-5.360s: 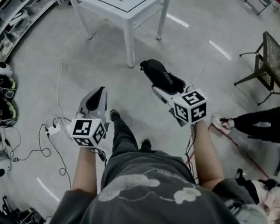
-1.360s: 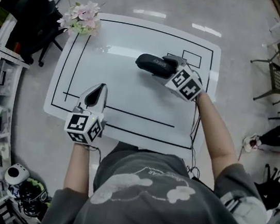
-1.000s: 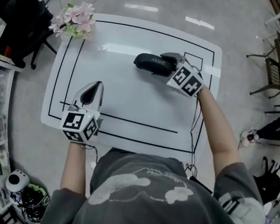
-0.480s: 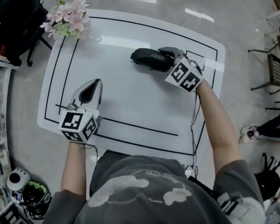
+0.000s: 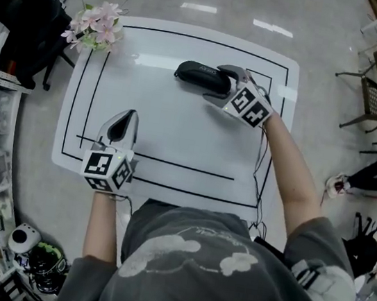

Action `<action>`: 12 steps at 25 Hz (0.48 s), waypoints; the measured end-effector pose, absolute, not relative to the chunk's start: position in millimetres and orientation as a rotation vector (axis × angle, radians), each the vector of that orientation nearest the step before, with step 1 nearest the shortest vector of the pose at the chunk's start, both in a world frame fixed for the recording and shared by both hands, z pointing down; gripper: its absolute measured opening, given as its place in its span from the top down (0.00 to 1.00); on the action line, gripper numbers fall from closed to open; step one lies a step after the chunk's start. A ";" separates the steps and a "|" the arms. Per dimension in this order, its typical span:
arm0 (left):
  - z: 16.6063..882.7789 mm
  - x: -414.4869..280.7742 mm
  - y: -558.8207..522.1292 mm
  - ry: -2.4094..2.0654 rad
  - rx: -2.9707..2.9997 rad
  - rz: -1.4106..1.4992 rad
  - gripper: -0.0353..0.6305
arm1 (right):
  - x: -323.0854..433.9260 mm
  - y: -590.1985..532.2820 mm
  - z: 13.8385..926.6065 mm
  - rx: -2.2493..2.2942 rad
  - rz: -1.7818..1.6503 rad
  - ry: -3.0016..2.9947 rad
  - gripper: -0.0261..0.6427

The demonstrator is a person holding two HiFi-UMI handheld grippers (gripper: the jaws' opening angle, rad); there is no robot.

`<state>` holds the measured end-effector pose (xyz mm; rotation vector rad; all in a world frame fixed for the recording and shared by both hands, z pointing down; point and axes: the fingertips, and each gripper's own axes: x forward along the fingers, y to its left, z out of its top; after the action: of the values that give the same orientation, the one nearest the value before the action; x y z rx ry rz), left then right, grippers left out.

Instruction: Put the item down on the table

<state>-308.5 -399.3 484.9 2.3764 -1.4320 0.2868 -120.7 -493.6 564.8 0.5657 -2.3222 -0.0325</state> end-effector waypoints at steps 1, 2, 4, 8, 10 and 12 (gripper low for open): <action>481.8 -306.2 -396.6 -1.440 2.379 0.284 0.94 | -117.2 -490.7 559.8 0.580 -0.027 -2.335 0.42; 478.7 -303.3 -393.8 -1.449 2.382 0.281 0.94 | -113.6 -487.8 554.1 0.596 -0.019 -2.353 0.42; 472.4 -295.8 -386.8 -1.463 2.387 0.275 0.94 | -106.6 -481.1 540.0 0.632 -0.001 -2.401 0.44; 460.5 -276.8 -366.6 -1.492 2.389 0.260 0.94 | -93.8 -460.6 510.9 0.687 0.032 -2.483 0.50; 456.1 -266.5 -356.6 -1.509 2.387 0.251 0.94 | -87.4 -450.5 500.1 0.704 0.030 -2.505 0.55; 451.0 -255.8 -345.6 -1.529 2.387 0.242 0.94 | -81.8 -440.0 489.9 0.716 0.020 -2.528 0.59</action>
<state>-255.8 -345.6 451.0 2.3871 -1.5289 0.2420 -81.8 -440.0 489.9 0.7165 -2.5275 0.0201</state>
